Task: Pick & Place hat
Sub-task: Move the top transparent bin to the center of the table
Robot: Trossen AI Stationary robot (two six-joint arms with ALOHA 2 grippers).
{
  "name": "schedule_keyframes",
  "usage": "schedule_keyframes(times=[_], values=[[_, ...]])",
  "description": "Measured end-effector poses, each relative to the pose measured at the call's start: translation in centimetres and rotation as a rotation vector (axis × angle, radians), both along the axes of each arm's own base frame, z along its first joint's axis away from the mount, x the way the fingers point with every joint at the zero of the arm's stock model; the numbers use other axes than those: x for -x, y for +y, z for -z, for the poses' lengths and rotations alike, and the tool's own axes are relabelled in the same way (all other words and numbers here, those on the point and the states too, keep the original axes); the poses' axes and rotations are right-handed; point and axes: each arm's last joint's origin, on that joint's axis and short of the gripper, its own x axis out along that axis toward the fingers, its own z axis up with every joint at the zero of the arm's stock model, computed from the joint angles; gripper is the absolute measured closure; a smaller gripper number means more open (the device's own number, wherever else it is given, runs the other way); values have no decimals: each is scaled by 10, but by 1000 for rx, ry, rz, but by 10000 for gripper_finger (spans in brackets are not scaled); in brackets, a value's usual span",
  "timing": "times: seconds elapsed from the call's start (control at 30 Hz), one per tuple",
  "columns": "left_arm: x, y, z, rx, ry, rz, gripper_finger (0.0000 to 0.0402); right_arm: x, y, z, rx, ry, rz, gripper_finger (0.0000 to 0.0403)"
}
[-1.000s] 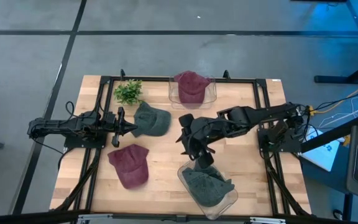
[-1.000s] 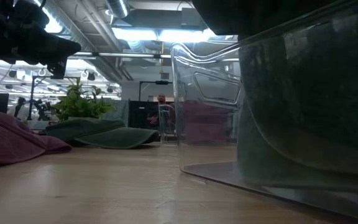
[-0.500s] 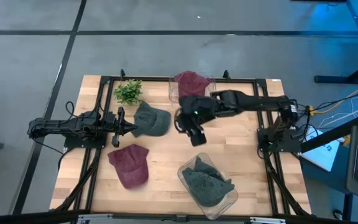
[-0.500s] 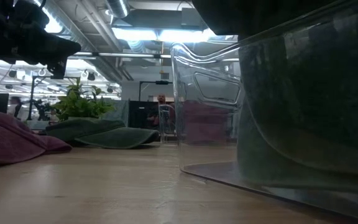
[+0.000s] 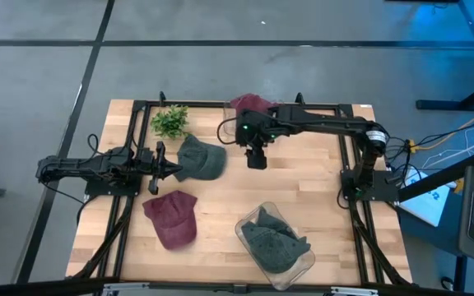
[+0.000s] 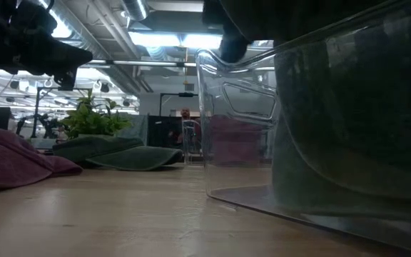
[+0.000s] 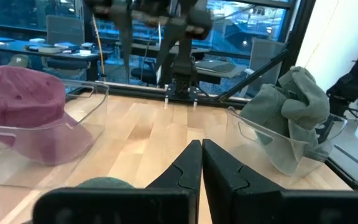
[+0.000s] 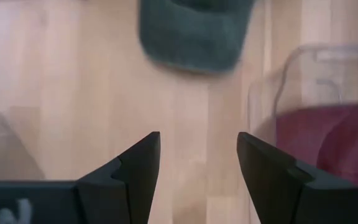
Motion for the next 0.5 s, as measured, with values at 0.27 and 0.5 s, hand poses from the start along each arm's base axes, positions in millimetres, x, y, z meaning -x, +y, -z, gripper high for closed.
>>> schedule_keyframes(times=[0.27, 0.5], values=[[0, 0, 0, 0, -4, -2, 392, 14, -37, 42, -11, 106, 75, 189], [0, 0, 0, 0, -3, -2, 389, 23, -59, 59, -10, 128, 111, 189]])
